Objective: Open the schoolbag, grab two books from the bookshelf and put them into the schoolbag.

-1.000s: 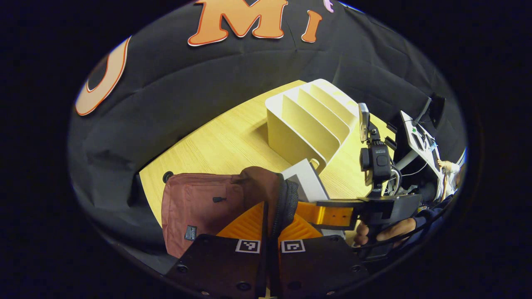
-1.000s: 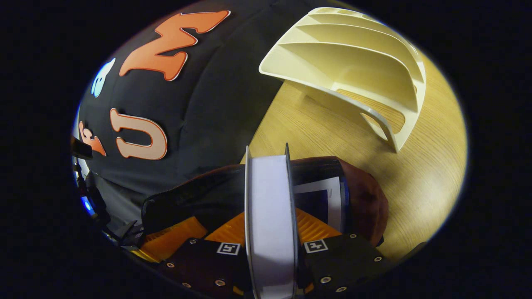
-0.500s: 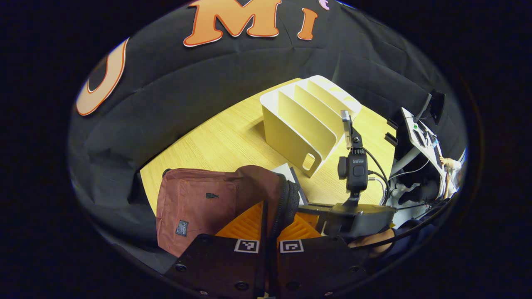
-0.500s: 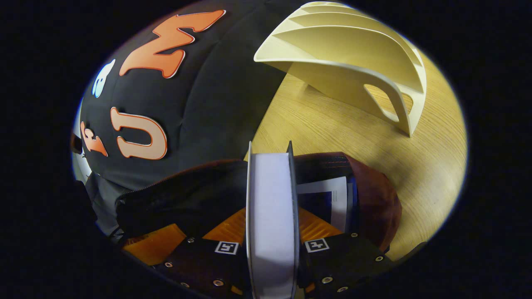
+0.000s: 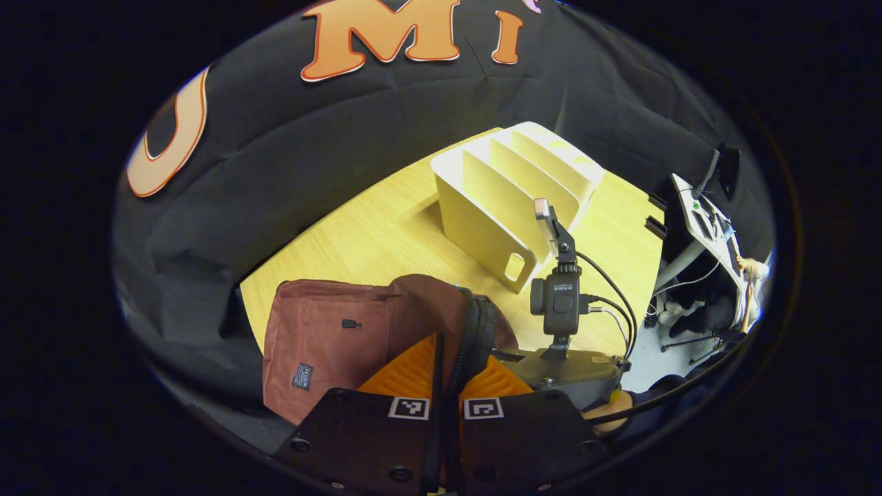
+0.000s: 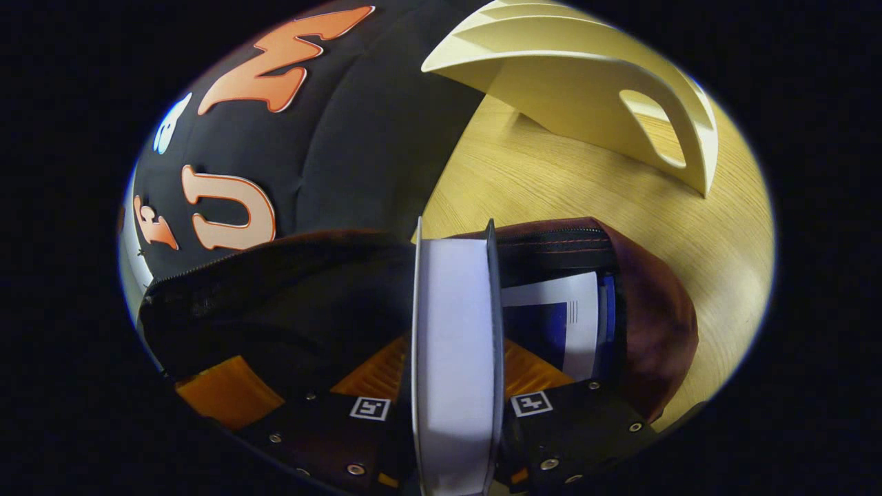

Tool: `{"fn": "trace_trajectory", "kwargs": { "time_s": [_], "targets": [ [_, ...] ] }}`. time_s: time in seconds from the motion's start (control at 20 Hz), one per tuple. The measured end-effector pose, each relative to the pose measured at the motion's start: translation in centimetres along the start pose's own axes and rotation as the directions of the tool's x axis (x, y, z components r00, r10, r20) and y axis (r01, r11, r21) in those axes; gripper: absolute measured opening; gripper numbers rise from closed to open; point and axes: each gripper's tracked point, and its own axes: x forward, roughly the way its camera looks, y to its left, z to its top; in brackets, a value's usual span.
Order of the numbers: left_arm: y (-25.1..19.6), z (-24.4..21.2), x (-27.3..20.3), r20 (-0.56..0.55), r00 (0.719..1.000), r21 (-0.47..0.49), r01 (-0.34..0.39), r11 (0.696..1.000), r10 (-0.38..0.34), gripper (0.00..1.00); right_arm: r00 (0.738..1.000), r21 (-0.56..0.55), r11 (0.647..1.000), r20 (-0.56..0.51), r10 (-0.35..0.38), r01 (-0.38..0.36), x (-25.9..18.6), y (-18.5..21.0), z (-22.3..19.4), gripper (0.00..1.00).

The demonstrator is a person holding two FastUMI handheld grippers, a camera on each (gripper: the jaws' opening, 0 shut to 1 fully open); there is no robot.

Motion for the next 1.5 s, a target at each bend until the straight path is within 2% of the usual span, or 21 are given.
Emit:
{"fn": "trace_trajectory", "kwargs": {
  "time_s": [0.05,0.15,0.2,0.25,0.3,0.4,0.5,0.55,0.65,0.75,0.95,1.1,1.2,1.3,1.35,1.5],
  "targets": [
    [0.3,0.0,-0.2,0.002,1.000,-0.025,0.008,1.000,-0.008,0.04,0.998,0.027,0.999,-0.052,-0.039,0.040,-0.4,-0.8,-0.6,0.52],
    [1.0,-0.3,-0.6,0.007,1.000,-0.064,0.013,0.998,-0.012,0.04,0.979,0.029,0.989,-0.152,-0.137,0.143,-1.8,-3.0,-1.5,0.66],
    [1.2,-0.3,-0.5,0.015,1.000,-0.075,0.018,0.997,-0.017,0.04,0.973,0.017,0.987,-0.170,-0.155,0.161,-2.8,-3.6,-1.6,0.79],
    [1.1,-0.2,-0.3,0.022,1.000,-0.082,0.021,0.996,-0.019,0.04,0.970,0.004,0.984,-0.166,-0.175,0.178,-3.9,-4.2,-1.4,0.82],
    [1.3,-0.1,0.0,0.027,1.000,-0.087,0.016,0.996,-0.014,0.04,0.967,-0.021,0.980,-0.158,-0.199,0.198,-5.1,-4.6,-0.6,0.92],
    [1.2,-0.5,0.2,0.032,0.999,-0.106,0.006,0.994,-0.003,0.04,0.968,-0.056,0.976,-0.127,-0.215,0.209,-7.2,-5.2,1.2,0.97],
    [0.9,-0.8,0.3,0.034,0.999,-0.129,-0.007,0.992,0.012,0.04,0.977,-0.045,0.981,-0.093,-0.191,0.188,-9.1,-4.9,3.8,1.00],
    [0.8,-0.8,0.4,0.036,0.999,-0.134,-0.024,0.991,0.029,0.04,0.981,-0.027,0.984,-0.075,-0.177,0.176,-10.1,-4.9,5.1,0.98],
    [0.3,-1.0,0.5,0.035,0.997,-0.140,-0.070,0.988,0.076,0.05,0.994,-0.004,0.994,-0.001,-0.114,0.114,-12.5,-4.2,8.6,0.98],
    [-0.4,-1.2,0.7,0.026,0.992,-0.151,-0.122,0.981,0.127,0.06,0.996,-0.030,0.997,0.055,-0.076,0.077,-15.8,-4.6,11.5,0.97],
    [-2.0,-1.4,1.5,0.001,0.970,-0.197,-0.239,0.951,0.243,0.11,0.979,-0.058,0.998,0.204,0.004,0.008,-22.3,-4.7,19.2,0.97],
    [-3.5,-1.1,2.0,0.001,0.951,-0.255,-0.300,0.919,0.311,0.15,0.968,-0.136,0.990,0.251,0.000,0.035,-25.3,-5.8,23.2,0.97],
    [-5.0,-0.6,2.5,0.015,0.942,-0.291,-0.315,0.903,0.334,0.21,0.958,-0.226,0.972,0.288,0.009,0.059,-27.5,-6.0,25.8,0.97],
    [-7.4,-0.1,2.8,0.030,0.944,-0.320,-0.303,0.898,0.329,0.35,0.952,-0.313,0.947,0.305,0.029,0.072,-29.8,-5.9,27.8,0.97],
    [-8.2,0.3,3.1,0.036,0.940,-0.326,-0.310,0.893,0.340,0.42,0.951,-0.358,0.930,0.309,0.032,0.085,-30.8,-5.9,28.5,0.97],
    [-11.6,3.1,3.1,0.109,0.935,-0.356,-0.282,0.891,0.339,0.49,0.937,-0.502,0.854,0.345,0.054,0.136,-33.9,-5.7,30.7,0.97]
  ]
}}
